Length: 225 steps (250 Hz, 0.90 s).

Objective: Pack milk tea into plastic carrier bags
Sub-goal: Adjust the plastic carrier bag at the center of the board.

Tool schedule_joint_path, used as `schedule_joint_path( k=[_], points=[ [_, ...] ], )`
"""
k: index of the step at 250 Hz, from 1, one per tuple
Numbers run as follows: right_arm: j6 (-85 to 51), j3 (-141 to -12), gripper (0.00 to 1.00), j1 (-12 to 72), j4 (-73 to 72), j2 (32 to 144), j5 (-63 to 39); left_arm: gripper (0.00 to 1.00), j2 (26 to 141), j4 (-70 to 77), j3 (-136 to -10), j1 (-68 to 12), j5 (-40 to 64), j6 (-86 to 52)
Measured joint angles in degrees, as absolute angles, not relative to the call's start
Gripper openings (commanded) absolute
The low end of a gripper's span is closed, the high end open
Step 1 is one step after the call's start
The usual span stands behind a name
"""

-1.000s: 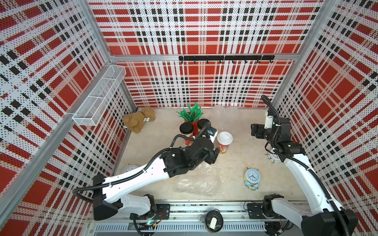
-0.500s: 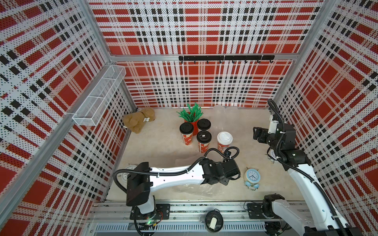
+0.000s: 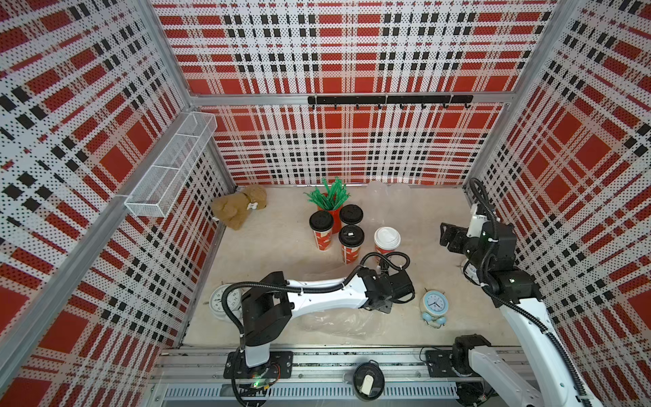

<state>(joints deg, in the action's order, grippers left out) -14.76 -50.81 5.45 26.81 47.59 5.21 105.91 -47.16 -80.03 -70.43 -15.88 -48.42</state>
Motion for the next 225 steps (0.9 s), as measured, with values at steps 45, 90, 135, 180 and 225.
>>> schedule_joint_path(
  k=[45,90,135,180,225],
  points=[
    [-14.87,-49.71,0.88,5.45,26.76,47.00,5.67,0.52,107.37,-44.93,-80.09,-69.12,-14.35,-47.70],
    [-14.85,-49.21,0.88,5.45,26.76,47.00,5.89,0.52,110.15,-43.86,-80.18,-68.47,-11.86,-47.03],
    [-14.87,-48.66,0.88,5.45,26.55,47.00,6.07,0.50,110.67,-43.57,-80.18,-67.59,-10.22,-46.72],
    [-14.87,-48.23,0.88,5.45,26.44,46.87,6.37,0.48,112.90,-43.11,-81.14,-66.87,-8.75,-45.98],
    [-14.87,-48.12,0.88,5.45,26.37,46.76,6.70,0.34,114.43,-42.92,-81.19,-66.50,-7.73,-45.52]
  ],
)
